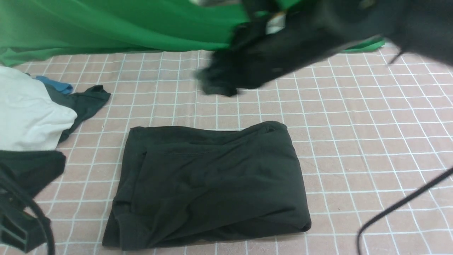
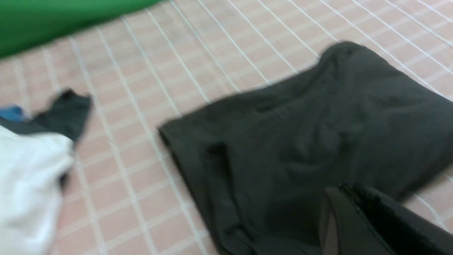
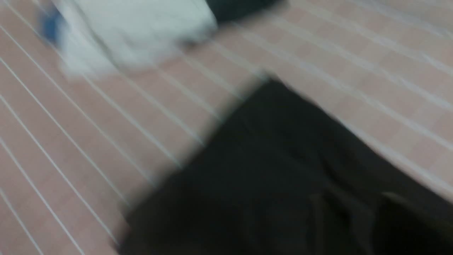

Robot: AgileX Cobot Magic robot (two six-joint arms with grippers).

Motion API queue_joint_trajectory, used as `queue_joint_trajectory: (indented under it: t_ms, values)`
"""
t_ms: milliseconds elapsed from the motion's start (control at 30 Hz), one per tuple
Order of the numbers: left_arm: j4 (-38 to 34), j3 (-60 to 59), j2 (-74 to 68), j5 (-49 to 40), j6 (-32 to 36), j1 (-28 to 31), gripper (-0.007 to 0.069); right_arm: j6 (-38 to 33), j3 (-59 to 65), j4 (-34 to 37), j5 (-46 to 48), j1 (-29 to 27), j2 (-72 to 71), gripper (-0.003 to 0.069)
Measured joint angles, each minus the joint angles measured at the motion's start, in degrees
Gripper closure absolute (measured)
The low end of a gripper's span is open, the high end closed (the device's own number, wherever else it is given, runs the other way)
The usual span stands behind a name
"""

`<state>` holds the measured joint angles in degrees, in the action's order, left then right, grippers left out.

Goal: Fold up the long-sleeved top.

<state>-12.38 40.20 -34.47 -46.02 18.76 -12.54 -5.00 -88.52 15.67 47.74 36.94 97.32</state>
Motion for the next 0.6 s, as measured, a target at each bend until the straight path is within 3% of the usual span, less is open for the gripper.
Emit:
queue_joint_trajectory:
  t_ms: [67,200,367,467,600]
  values:
    - [-1.5,0.0,-3.3,-1.9,-0.3,0.0,0.0606,0.3,1.7,-1.9,1.5,-0.1,-0.5,0.0558]
    - [-2.8,0.0,-11.7,-4.4,-2.6,0.0,0.0564,0.3,6.2,-2.9,0.0,0.3,-0.5,0.0582]
    - [-3.6,0.0,-23.8,-4.5,-4.2,0.0,0.0431,-0.3,12.1,-2.8,-2.8,0.3,-0.5,0.0582]
    - [-3.6,0.0,-31.6,-2.6,-5.6,0.0,0.0301,-1.0,14.9,-2.8,-3.2,0.3,-0.4,0.0582]
    - [-0.7,0.0,-38.6,4.3,-5.6,0.0,0.02,-1.9,15.9,-2.7,-3.6,0.3,-0.4,0.058]
